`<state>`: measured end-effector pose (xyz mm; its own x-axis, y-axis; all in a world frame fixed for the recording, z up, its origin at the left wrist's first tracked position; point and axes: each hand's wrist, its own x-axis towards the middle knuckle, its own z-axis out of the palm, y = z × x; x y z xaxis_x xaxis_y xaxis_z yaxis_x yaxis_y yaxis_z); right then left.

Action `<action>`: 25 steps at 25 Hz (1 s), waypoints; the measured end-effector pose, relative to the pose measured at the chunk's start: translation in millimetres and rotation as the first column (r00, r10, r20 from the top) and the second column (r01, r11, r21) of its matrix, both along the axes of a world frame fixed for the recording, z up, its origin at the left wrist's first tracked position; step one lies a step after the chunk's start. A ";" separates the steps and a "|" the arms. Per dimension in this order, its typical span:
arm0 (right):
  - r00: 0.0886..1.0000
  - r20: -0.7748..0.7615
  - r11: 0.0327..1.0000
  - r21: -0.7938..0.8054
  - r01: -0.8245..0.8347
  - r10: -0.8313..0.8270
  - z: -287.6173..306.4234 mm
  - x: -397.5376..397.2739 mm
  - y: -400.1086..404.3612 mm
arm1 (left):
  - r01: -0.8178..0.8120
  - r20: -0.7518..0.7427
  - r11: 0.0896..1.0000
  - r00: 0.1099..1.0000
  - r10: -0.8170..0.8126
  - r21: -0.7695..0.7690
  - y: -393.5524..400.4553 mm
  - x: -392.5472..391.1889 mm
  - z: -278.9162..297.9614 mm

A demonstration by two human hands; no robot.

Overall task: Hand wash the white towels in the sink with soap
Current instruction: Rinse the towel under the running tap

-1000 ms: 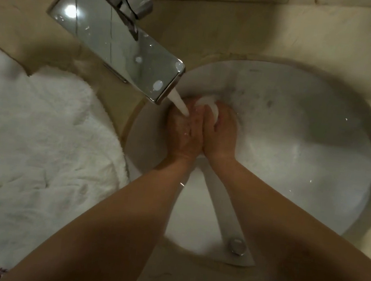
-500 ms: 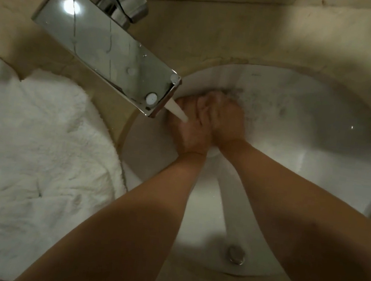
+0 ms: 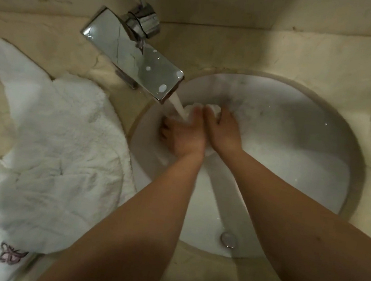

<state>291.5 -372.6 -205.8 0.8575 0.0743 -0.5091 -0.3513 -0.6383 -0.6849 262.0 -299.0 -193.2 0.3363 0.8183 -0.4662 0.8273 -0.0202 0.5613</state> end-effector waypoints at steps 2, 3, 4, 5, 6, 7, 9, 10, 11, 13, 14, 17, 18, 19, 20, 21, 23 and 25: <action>0.998 0.017 0.992 0.114 0.055 -0.058 7.3 -8.0 1.1 | 0.055 0.056 0.993 0.997 -0.050 -0.105 10.8 -1.3 0.0; 0.995 0.036 0.983 0.163 0.086 -0.093 10.8 -13.3 1.5 | 0.084 0.098 0.987 0.993 -0.070 -0.140 13.6 -4.3 3.6; 0.989 0.066 0.973 0.200 0.115 -0.131 14.3 -18.1 2.0 | 0.093 0.148 0.981 0.987 -0.069 -0.168 14.1 -8.6 6.6; 0.981 0.100 0.963 0.230 0.139 -0.165 16.8 -22.1 2.8 | 0.084 0.205 0.980 0.978 -0.047 -0.177 13.2 -13.9 11.8; 0.974 0.124 0.954 0.259 0.151 -0.188 20.4 -24.7 3.5 | 0.065 0.261 0.982 0.965 -0.016 -0.178 12.8 -18.3 13.2; 0.969 0.133 0.943 0.289 0.165 -0.210 23.4 -26.6 3.8 | 0.054 0.319 0.981 0.948 0.008 -0.187 12.1 -20.5 16.2; 0.955 0.127 0.920 0.329 0.213 -0.267 27.9 -27.6 5.1 | 0.052 0.427 0.968 0.903 0.059 -0.244 12.4 -21.0 24.4; 0.950 0.121 0.911 0.342 0.233 -0.288 28.3 -27.4 5.6 | 0.070 0.471 0.958 0.879 0.074 -0.280 13.5 -19.1 26.7; 0.946 0.114 0.905 0.347 0.248 -0.303 26.3 -27.1 4.9 | 0.102 0.490 0.955 0.870 0.051 -0.280 14.0 -17.8 30.2; 0.944 0.082 0.899 0.339 0.276 -0.321 25.8 -26.8 3.6 | 0.188 0.470 0.957 0.880 -0.065 -0.221 16.1 -18.3 31.0; 0.952 0.076 0.912 0.318 0.258 -0.296 26.6 -26.5 3.3 | 0.256 0.474 0.952 0.868 -0.149 -0.168 17.2 -20.0 25.1; 0.974 0.202 0.987 0.146 0.074 -0.103 26.7 -22.7 0.2 | 0.444 0.447 0.895 0.809 -0.383 -0.037 23.2 -25.9 9.9; 0.958 0.284 0.992 0.128 0.009 -0.045 26.0 -22.4 1.0 | 0.463 0.414 0.887 0.805 -0.424 0.007 22.8 -26.1 10.6; 0.932 0.363 0.991 0.122 -0.058 0.010 22.9 -23.8 2.5 | 0.464 0.386 0.885 0.811 -0.441 0.036 22.4 -25.5 9.0; 0.913 0.403 0.986 0.113 -0.121 0.066 21.9 -25.2 6.1 | 0.426 0.393 0.901 0.817 -0.423 0.083 19.9 -24.6 10.1; 0.904 0.411 0.980 0.098 -0.174 0.119 19.1 -24.9 9.7 | 0.400 0.429 0.912 0.810 -0.399 0.093 18.7 -22.8 9.3; 0.911 0.379 0.979 0.052 -0.198 0.164 11.9 -21.3 15.9 | 0.335 0.487 0.942 0.823 -0.293 0.001 19.6 -21.0 -9.5; 0.924 0.360 0.988 0.029 -0.150 0.130 9.1 -23.3 17.9 | 0.409 0.406 0.912 0.837 -0.367 -0.020 20.5 -23.3 -22.6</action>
